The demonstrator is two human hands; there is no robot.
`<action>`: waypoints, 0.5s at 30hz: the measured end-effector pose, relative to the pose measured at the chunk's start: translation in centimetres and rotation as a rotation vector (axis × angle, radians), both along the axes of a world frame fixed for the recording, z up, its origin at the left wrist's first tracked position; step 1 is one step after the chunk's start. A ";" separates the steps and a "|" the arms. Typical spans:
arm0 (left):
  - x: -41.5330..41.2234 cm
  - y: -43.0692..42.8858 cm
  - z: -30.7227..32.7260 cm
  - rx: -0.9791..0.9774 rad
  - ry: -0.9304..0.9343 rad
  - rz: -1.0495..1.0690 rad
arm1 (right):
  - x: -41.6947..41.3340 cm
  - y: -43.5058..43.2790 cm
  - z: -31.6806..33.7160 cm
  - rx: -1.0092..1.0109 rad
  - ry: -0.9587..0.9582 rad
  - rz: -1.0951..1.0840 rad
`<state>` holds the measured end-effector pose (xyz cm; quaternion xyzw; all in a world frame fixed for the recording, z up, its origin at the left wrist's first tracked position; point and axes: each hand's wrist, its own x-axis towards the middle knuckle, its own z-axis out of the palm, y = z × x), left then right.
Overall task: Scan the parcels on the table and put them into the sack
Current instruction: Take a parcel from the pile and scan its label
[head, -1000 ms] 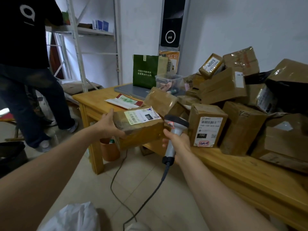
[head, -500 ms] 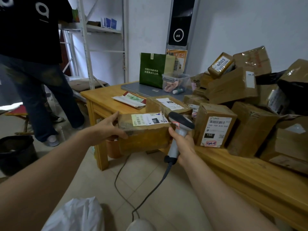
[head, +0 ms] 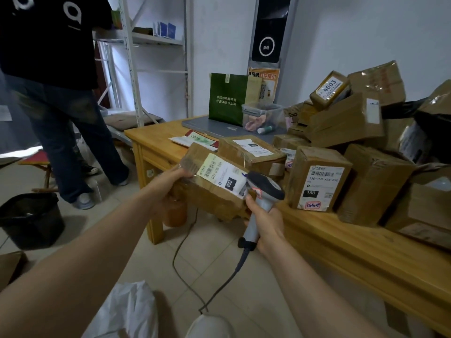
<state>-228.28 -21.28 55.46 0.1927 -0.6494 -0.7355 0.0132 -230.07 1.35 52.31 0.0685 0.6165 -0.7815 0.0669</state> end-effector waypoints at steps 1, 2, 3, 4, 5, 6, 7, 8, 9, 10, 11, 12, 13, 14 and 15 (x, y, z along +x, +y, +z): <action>-0.2 -0.4 0.6 -0.010 0.020 0.052 | 0.5 0.0 0.3 0.039 0.039 0.019; -0.5 -1.0 1.3 -0.034 0.042 0.099 | 1.0 0.0 0.5 0.063 0.079 0.050; -0.3 -1.3 2.3 -0.074 0.067 0.142 | 1.7 -0.1 0.7 0.080 0.120 0.095; -0.3 -1.7 3.1 -0.109 0.088 0.187 | 2.3 -0.1 0.9 0.096 0.157 0.152; -0.3 -2.2 3.9 -0.137 0.100 0.219 | 2.9 -0.2 1.1 0.111 0.180 0.215; -0.4 -2.7 4.6 -0.173 0.112 0.243 | 3.4 -0.3 1.4 0.122 0.185 0.272; -0.4 -3.2 5.2 -0.215 0.122 0.267 | 3.8 -0.5 1.7 0.130 0.178 0.323; -0.2 -3.7 5.6 -0.270 0.128 0.293 | 4.1 -0.7 1.9 0.131 0.165 0.364; 0.0 -4.0 6.0 -0.317 0.136 0.308 | 4.3 -0.9 2.2 0.128 0.159 0.397; 0.3 -4.4 6.2 -0.350 0.135 0.312 | 4.4 -1.2 2.3 0.133 0.164 0.421; 0.5 -4.7 6.2 -0.382 0.133 0.314 | 4.6 -1.5 2.5 0.148 0.174 0.441; 0.8 -4.9 6.3 -0.416 0.132 0.322 | 4.7 -1.7 2.7 0.165 0.186 0.458; 1.1 -5.0 6.4 -0.436 0.131 0.325 | 4.8 -1.9 2.8 0.178 0.195 0.474; 1.4 -5.1 6.3 -0.444 0.132 0.326 | 4.9 -2.1 2.9 0.188 0.199 0.488; 1.6 -5.3 6.1 -0.454 0.123 0.326 | 5.0 -2.2 2.9 0.198 0.200 0.501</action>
